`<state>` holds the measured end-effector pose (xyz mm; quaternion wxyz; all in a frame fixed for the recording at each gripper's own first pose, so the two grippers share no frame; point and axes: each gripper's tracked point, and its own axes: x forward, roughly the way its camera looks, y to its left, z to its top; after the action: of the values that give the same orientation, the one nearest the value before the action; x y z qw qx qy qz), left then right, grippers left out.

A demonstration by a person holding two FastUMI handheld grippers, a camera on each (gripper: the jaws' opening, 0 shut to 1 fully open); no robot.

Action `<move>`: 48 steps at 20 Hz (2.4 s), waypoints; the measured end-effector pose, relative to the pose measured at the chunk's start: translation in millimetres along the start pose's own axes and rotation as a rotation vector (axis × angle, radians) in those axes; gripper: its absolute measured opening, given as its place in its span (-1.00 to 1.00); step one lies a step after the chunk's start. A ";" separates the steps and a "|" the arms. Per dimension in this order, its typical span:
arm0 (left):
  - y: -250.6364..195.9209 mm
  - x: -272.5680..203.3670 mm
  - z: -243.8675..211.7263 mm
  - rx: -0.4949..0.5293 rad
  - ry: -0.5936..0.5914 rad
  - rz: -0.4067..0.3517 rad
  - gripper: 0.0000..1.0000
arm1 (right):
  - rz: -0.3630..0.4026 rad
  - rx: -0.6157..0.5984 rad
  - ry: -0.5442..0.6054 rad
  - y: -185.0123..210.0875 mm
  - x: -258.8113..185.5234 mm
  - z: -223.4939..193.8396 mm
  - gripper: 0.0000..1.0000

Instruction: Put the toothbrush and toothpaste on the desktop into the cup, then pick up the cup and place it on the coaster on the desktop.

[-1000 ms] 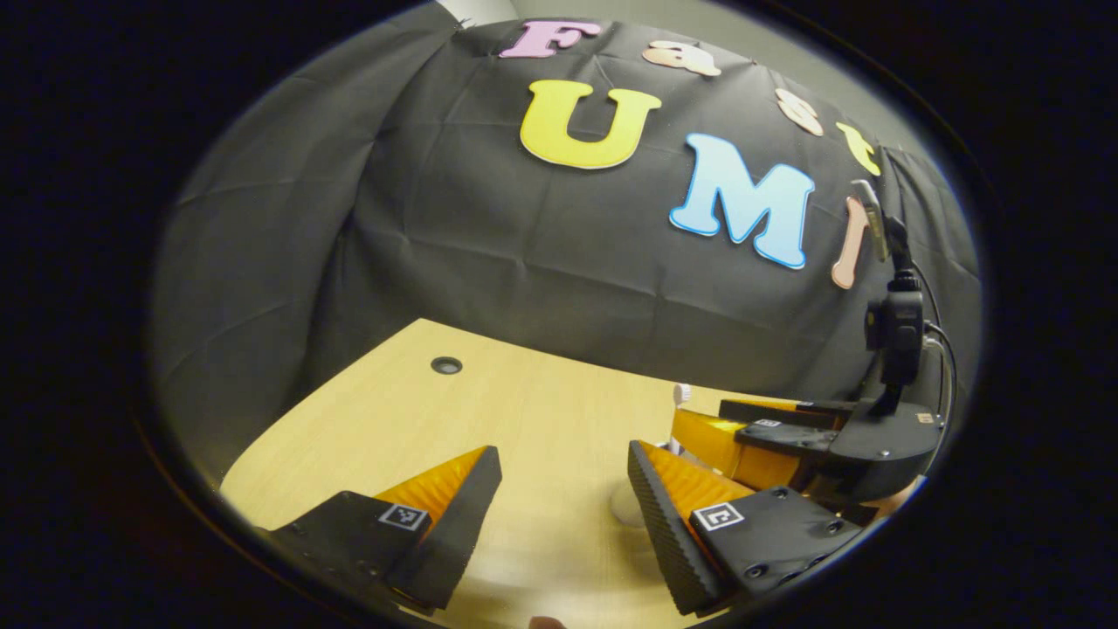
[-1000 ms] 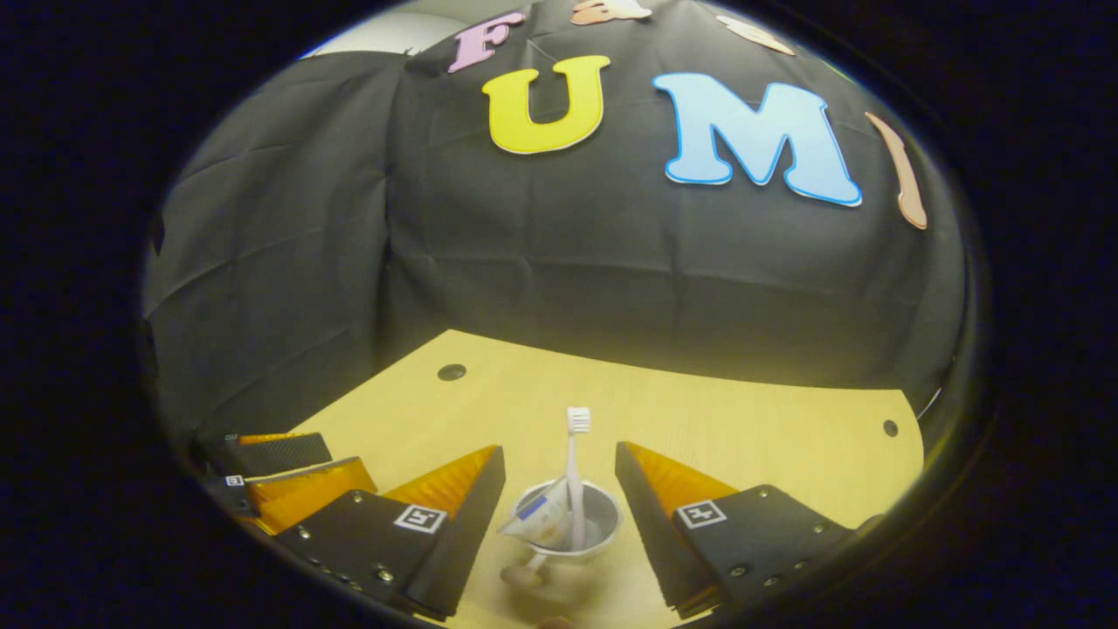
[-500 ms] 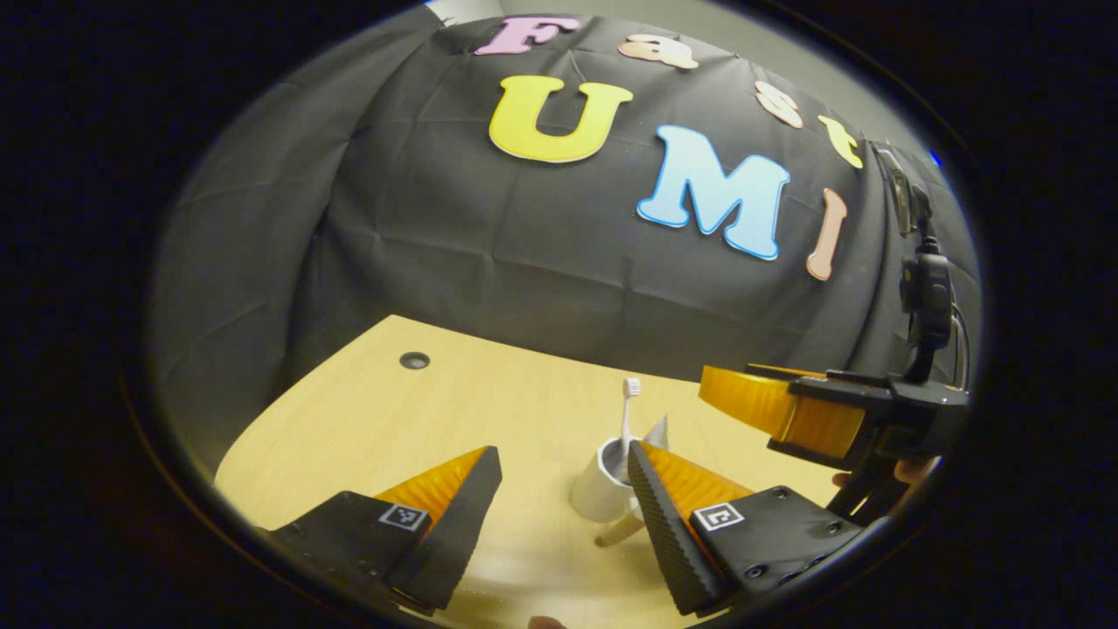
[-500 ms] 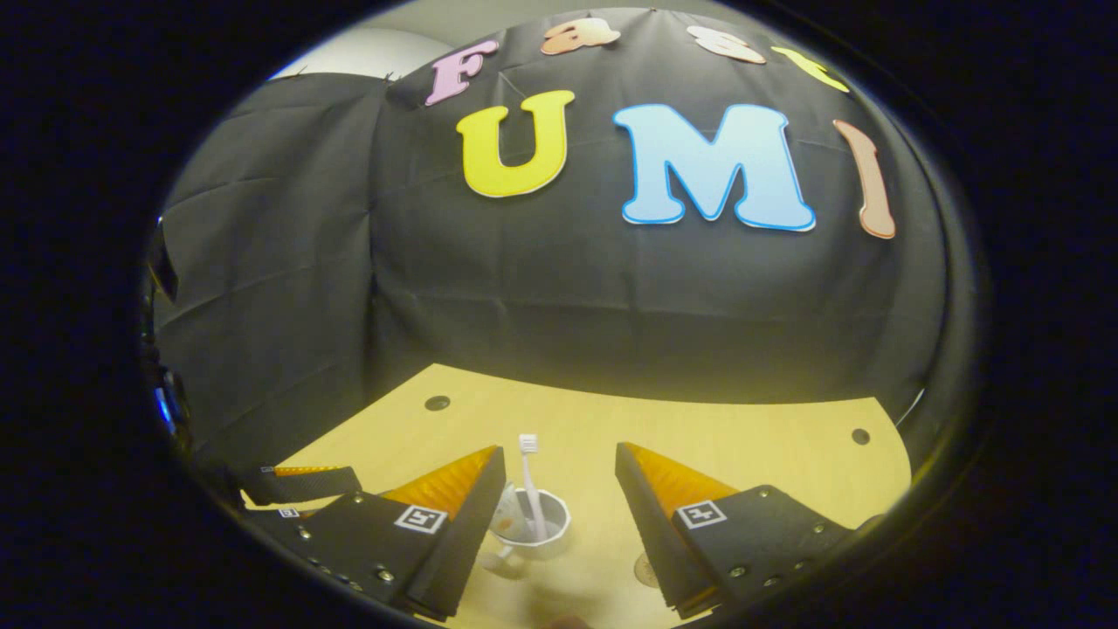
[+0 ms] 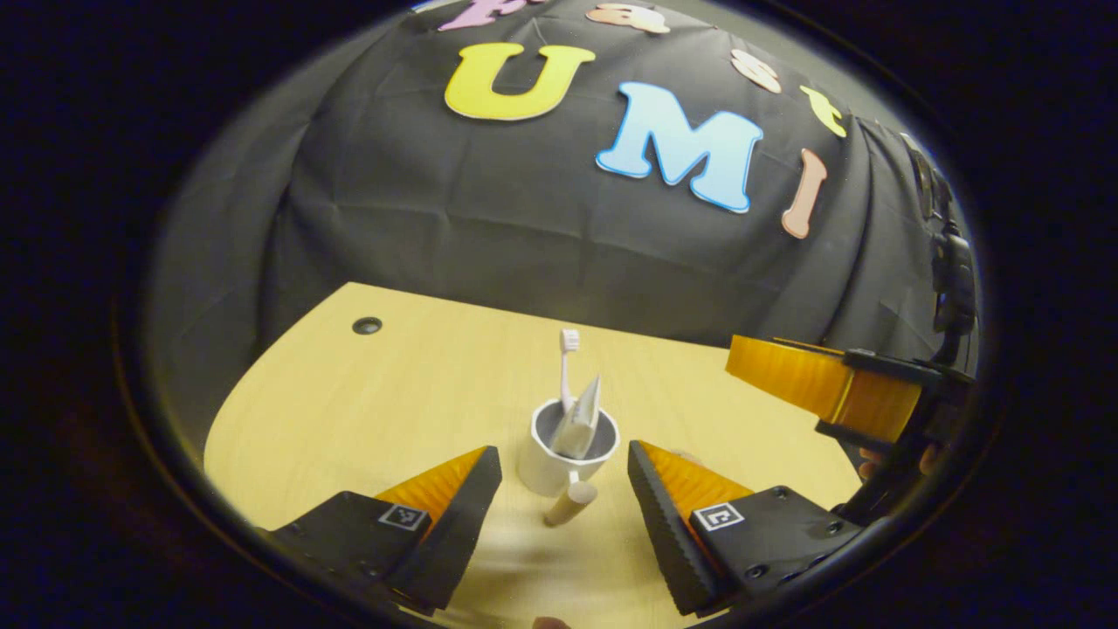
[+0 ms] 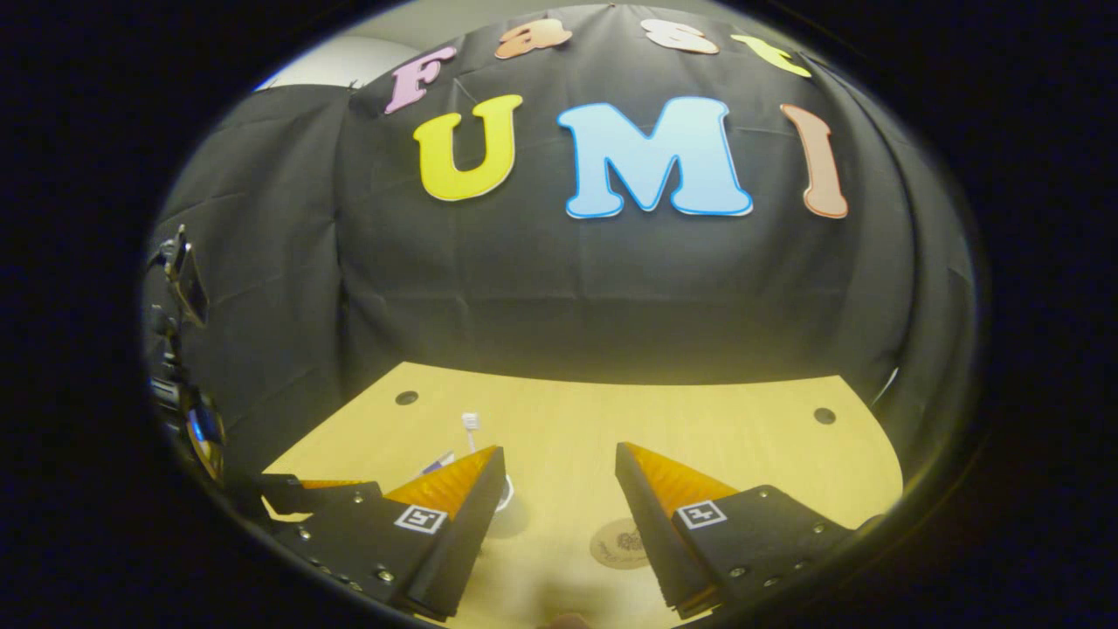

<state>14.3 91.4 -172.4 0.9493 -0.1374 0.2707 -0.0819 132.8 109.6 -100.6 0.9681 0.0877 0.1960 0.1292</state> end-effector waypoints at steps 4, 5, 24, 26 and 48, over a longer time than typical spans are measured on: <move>-9.0 25.8 -19.3 0.026 0.097 -0.003 0.89 | -0.029 0.036 0.041 -21.2 -3.0 -15.2 0.60; -7.6 30.9 -25.1 0.037 0.126 0.007 0.89 | -0.037 0.042 0.052 -26.8 -2.5 -18.9 0.60; 19.6 84.5 -89.6 0.080 0.446 0.110 0.58 | -0.094 0.124 0.197 -71.9 4.1 -69.3 0.60; 19.3 86.1 -88.5 0.069 0.451 0.113 0.45 | -0.091 0.124 0.209 -71.9 3.5 -72.9 0.60; -8.6 90.2 -81.1 0.185 0.421 0.137 -0.36 | -0.113 0.175 0.218 -101.6 -13.9 -79.4 0.60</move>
<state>45.9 45.0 -280.2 0.8837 -0.0113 0.4628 -0.0687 110.4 18.5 -190.0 0.9354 0.1462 0.3151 0.0659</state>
